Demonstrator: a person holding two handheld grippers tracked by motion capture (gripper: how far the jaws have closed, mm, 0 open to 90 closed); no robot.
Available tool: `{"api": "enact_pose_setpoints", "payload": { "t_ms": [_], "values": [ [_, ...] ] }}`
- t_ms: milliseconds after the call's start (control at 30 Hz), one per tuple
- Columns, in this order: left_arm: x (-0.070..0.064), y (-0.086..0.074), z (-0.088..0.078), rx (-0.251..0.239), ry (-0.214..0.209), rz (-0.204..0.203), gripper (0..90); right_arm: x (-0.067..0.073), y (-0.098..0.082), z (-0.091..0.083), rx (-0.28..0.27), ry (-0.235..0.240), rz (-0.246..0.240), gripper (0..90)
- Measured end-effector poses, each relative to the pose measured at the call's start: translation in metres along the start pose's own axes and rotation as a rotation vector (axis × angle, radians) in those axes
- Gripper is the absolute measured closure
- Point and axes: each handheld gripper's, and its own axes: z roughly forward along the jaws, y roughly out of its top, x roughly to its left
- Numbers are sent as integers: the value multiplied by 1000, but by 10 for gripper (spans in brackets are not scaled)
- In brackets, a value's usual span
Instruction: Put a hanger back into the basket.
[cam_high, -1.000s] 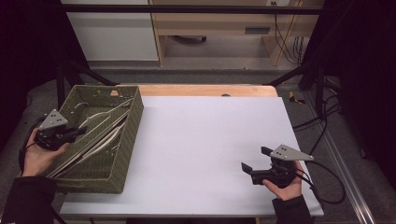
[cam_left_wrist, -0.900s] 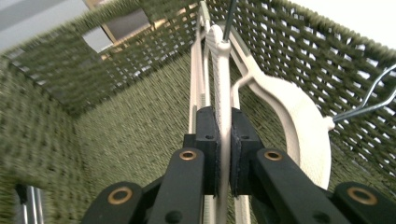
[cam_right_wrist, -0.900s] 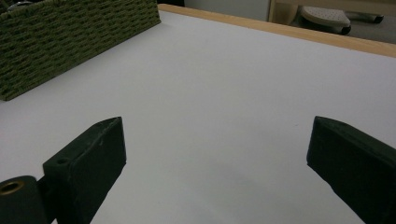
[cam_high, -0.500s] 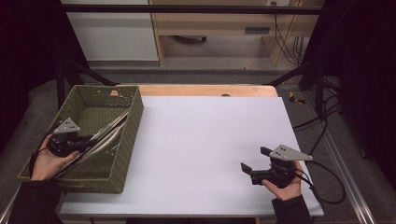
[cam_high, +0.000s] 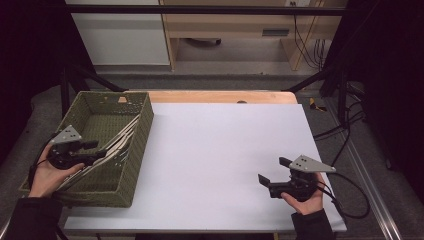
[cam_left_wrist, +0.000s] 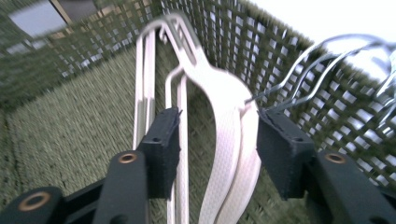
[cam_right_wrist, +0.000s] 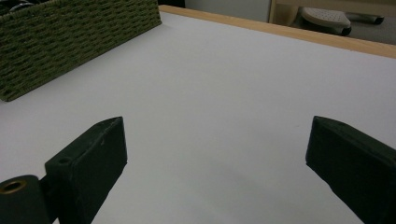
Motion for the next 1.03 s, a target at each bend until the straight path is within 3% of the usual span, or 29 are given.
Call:
{"api": "enact_pose_setpoints", "payload": {
  "t_ms": [200, 367, 433, 500, 567, 600, 767, 867, 1033],
  "values": [
    [-15, 10, -20, -195, 0, -44, 320, -1, 0, -2, -15, 2, -8, 54],
    [-41, 21, -31, -325, -40, -68, 186, 0, 1, -3, -25, -9, 0, 45],
    [-45, 22, -32, -332, -39, -66, 141, 0, 1, -4, -27, -6, 1, 46],
    [-66, 29, -31, -369, -54, -62, 110, 0, 1, -4, -33, -7, 1, 45],
    [-71, 30, -30, -378, -60, -63, 95, 0, 1, -5, -36, -9, 1, 45],
    [-83, 32, -26, -391, -79, -65, 83, -1, 1, -6, -35, -5, -5, 45],
    [-106, 31, -10, -388, -97, -61, 57, -1, 1, -8, -43, -5, -2, 44],
    [-115, 30, -3, -370, -80, -44, 46, -1, 1, -10, -46, -4, -5, 42],
    [-121, 26, 4, -377, -98, -52, 47, -2, 2, -12, -60, -2, 3, 42]
  ]
}}
